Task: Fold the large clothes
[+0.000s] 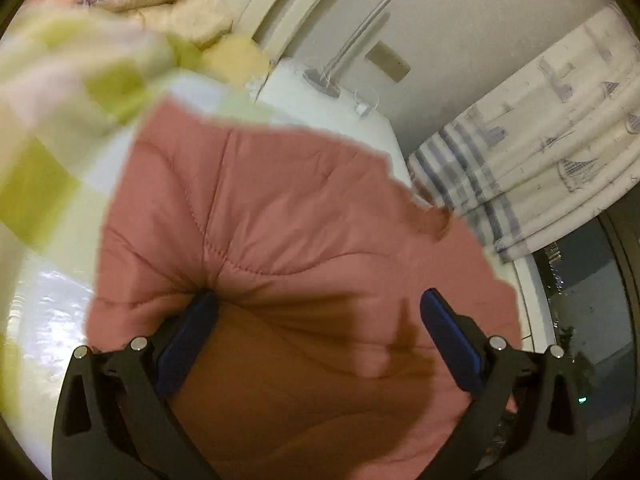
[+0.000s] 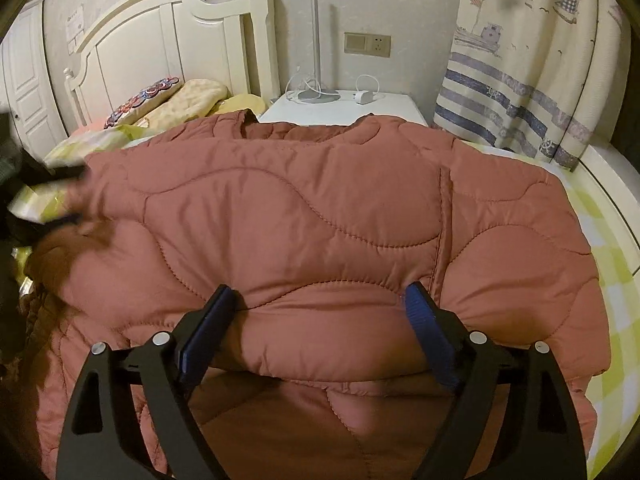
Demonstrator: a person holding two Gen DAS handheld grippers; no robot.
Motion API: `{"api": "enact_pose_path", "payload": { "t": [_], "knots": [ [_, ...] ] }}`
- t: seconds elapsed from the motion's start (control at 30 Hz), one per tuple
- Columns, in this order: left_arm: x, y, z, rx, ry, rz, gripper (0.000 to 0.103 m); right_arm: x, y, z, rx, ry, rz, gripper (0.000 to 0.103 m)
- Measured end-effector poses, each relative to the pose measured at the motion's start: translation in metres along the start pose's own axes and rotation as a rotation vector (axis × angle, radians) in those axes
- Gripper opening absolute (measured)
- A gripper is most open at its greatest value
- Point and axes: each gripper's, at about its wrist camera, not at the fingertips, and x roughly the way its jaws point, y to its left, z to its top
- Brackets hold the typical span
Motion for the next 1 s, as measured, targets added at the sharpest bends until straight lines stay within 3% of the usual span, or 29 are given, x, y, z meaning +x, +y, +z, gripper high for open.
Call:
{"api": "enact_pose_path", "payload": {
  "t": [0.07, 0.2, 0.3, 0.43, 0.47, 0.57, 0.63, 0.7, 0.8, 0.93, 1.0],
  "knots": [
    [-0.004, -0.005, 0.002, 0.014, 0.016, 0.008, 0.101, 0.000, -0.001, 0.000, 0.006, 0.001, 0.002, 0.084],
    [-0.035, 0.001, 0.036, -0.114, -0.050, -0.128, 0.101, 0.001, -0.003, 0.000, 0.011, 0.002, 0.009, 0.085],
    [-0.035, 0.009, 0.067, -0.136, -0.086, -0.115, 0.101, 0.001, -0.003, 0.000, 0.012, 0.002, 0.011, 0.085],
    [0.018, 0.033, 0.081, -0.175, 0.055, -0.050, 0.101, 0.000, -0.004, -0.001, 0.018, -0.001, 0.022, 0.085],
    [0.028, 0.035, 0.078, -0.154, 0.071, -0.040, 0.101, 0.000, -0.004, 0.000, 0.019, -0.001, 0.025, 0.085],
    [0.019, 0.024, 0.074, -0.085, 0.015, 0.015, 0.100, 0.000, -0.005, -0.001, 0.021, -0.001, 0.030, 0.085],
    [-0.007, 0.017, 0.067, -0.060, -0.083, 0.053, 0.100, 0.000, -0.006, -0.001, 0.027, -0.001, 0.037, 0.085],
    [-0.028, 0.008, 0.051, 0.007, -0.141, 0.020, 0.101, 0.000, -0.007, -0.001, 0.031, -0.003, 0.041, 0.085],
    [-0.040, -0.018, 0.018, 0.143, -0.132, 0.085, 0.101, 0.000, -0.008, -0.001, 0.034, -0.003, 0.044, 0.085],
    [0.002, -0.018, -0.014, 0.233, -0.001, 0.225, 0.101, 0.001, -0.009, 0.000, 0.035, -0.003, 0.047, 0.085],
    [0.004, -0.025, -0.021, 0.303, -0.016, 0.284, 0.101, 0.000, -0.008, -0.001, 0.036, -0.003, 0.045, 0.086]
  ]
}}
